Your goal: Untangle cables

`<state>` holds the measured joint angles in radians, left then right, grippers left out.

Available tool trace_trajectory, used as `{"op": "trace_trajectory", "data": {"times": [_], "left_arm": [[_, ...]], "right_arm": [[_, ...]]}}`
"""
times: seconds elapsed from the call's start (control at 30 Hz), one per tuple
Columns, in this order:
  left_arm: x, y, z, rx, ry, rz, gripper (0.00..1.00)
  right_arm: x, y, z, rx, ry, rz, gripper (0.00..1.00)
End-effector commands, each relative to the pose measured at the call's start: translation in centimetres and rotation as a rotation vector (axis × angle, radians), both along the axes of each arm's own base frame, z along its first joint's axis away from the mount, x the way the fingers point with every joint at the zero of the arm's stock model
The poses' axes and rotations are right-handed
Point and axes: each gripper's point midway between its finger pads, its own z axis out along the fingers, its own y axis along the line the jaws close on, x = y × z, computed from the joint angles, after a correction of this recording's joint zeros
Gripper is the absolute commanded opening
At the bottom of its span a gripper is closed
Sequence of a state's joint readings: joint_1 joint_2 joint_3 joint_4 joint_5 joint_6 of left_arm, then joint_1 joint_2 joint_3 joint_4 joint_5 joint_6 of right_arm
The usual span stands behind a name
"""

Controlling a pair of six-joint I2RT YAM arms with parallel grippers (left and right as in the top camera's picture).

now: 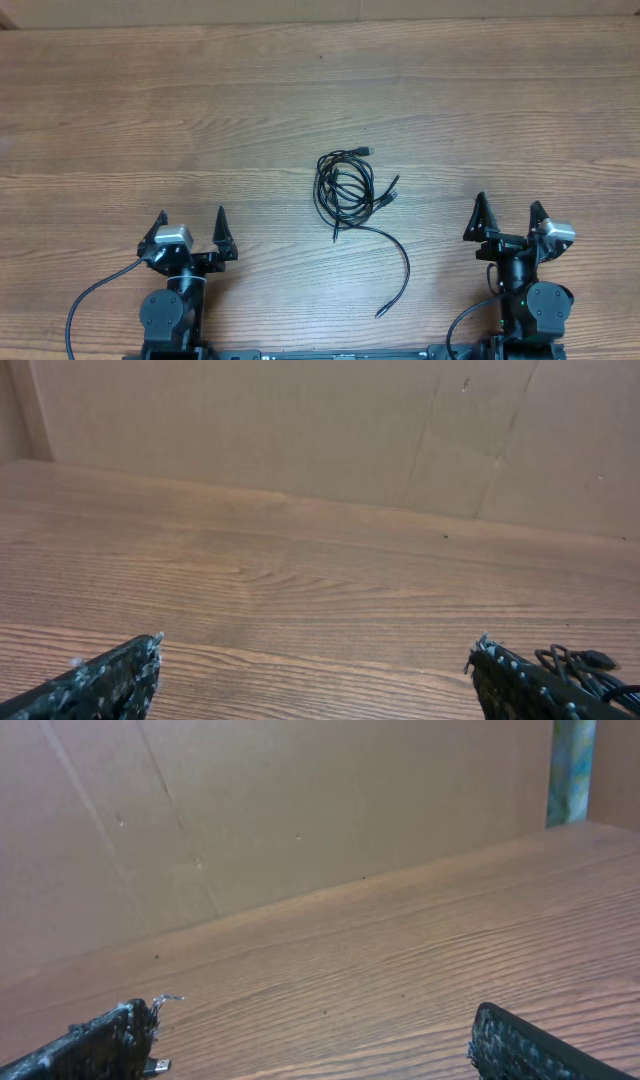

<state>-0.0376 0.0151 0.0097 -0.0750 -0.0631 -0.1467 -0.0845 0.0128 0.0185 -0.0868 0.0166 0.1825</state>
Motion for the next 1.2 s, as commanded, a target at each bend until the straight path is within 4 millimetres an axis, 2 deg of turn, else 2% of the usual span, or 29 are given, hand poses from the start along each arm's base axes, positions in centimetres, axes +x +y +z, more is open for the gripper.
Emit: {"op": "trace_trajectory", "data": {"times": [0.0,0.37,0.5,0.6,0.67,0.77,0.9,1.03,1.17], "left_arm": [[0.0,-0.2,0.0,0.018,-0.006,-0.012,1.00],[0.0,-0.2,0.0,0.018,-0.006,-0.012,1.00],[0.0,-0.2,0.0,0.018,-0.006,-0.012,1.00],[0.0,-0.2,0.0,0.018,-0.006,-0.012,0.99],[0.0,-0.2,0.0,0.018,-0.006,-0.012,1.00],[0.0,-0.2,0.0,0.018,-0.006,-0.012,1.00],[0.0,-0.2,0.0,0.018,-0.006,-0.012,1.00],[0.0,-0.2,0.0,0.018,-0.006,-0.012,0.99],[0.0,-0.2,0.0,0.018,-0.006,-0.012,1.00]], "right_arm": [[0.0,-0.3,-0.2,-0.006,-0.004,-0.016,1.00],[0.0,-0.1,-0.2,0.003,-0.004,-0.005,1.00],[0.1,1.1,-0.1,0.003,-0.005,0.066,1.00],[-0.2,3.0,1.0,0.002,-0.025,0.174,1.00],[-0.7,4.5,3.0,-0.005,-0.067,0.259,1.00],[-2.1,5.7,7.5,-0.025,-0.142,0.325,1.00],[-4.9,5.1,13.6,-0.044,-0.199,0.276,1.00],[-9.6,3.9,20.5,-0.049,-0.268,0.181,1.00],[-13.0,3.9,25.7,-0.052,-0.300,0.162,1.00]]}}
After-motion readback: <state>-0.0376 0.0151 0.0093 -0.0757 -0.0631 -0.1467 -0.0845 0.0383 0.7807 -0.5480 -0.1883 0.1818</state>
